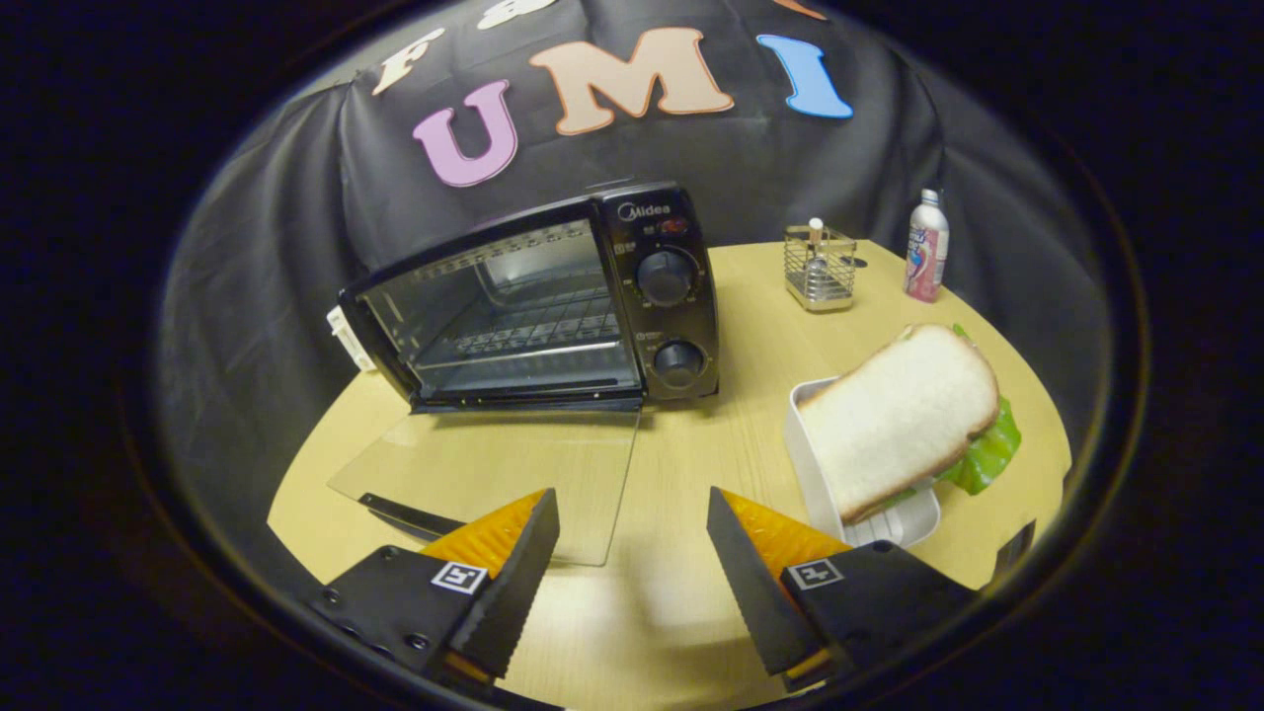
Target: Open the toaster oven, put the food inside, and close the toaster oven door.
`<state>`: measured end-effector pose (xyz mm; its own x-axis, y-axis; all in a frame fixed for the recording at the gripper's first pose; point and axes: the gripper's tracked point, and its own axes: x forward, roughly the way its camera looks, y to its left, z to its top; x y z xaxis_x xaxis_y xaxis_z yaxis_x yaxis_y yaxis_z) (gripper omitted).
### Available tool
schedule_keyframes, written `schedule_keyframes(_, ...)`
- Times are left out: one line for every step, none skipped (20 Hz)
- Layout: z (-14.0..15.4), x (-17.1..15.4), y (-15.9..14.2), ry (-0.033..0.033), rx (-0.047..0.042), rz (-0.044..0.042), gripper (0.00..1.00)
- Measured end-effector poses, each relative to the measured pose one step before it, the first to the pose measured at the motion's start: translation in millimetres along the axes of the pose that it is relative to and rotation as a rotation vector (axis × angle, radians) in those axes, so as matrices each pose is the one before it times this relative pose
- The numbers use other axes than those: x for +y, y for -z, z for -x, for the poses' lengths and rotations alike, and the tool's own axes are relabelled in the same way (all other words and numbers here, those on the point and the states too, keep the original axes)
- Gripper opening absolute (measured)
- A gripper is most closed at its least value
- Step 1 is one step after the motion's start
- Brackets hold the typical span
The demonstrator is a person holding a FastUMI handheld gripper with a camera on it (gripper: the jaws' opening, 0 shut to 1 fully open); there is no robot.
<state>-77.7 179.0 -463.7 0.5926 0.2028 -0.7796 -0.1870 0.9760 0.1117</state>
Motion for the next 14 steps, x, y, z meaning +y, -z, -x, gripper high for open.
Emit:
schedule_keyframes(-1.22, -1.2, 4.35, 0.00448, 0.00746, 0.00737, 0.94)
schedule_keyframes(-2.71, -0.22, 4.62, 0.00357, 0.00756, 0.00537, 0.94)
schedule_keyframes(-2.78, -1.48, 4.5, 0.0048, 0.01418, 0.00165, 0.94)
schedule_keyframes(-1.66, -0.4, 0.92, -0.00237, 0.00306, -0.01156, 0.94)
schedule_keyframes(-0.25, -1.06, -1.05, 0.00083, -0.00487, -0.00702, 0.94)
schedule_keyframes(-2.06, -0.57, -0.52, -0.00007, 0.00304, -0.00247, 0.94)
schedule_keyframes(0.35, -0.26, -0.22, -0.00549, 0.00333, -0.00659, 0.94)
schedule_keyframes(0.95, 0.54, -1.19, -0.0078, 0.00194, -0.0113, 0.94)
schedule_keyframes(1.57, -1.42, -3.97, -0.00471, -0.00863, -0.01197, 0.94)
schedule_keyframes(3.41, -3.21, -6.75, -0.00132, -0.01768, -0.0105, 0.94)
schedule_keyframes(2.94, -3.78, -8.31, 0.00284, -0.02061, -0.00546, 0.94)
schedule_keyframes(3.55, -3.77, -7.38, 0.00086, -0.02279, -0.00449, 0.94)
schedule_keyframes(3.01, -4.51, -9.34, 0.00092, -0.02333, -0.0056, 0.94)
schedule_keyframes(3.32, -7.5, -9.9, 0.00649, -0.02379, -0.00848, 0.94)
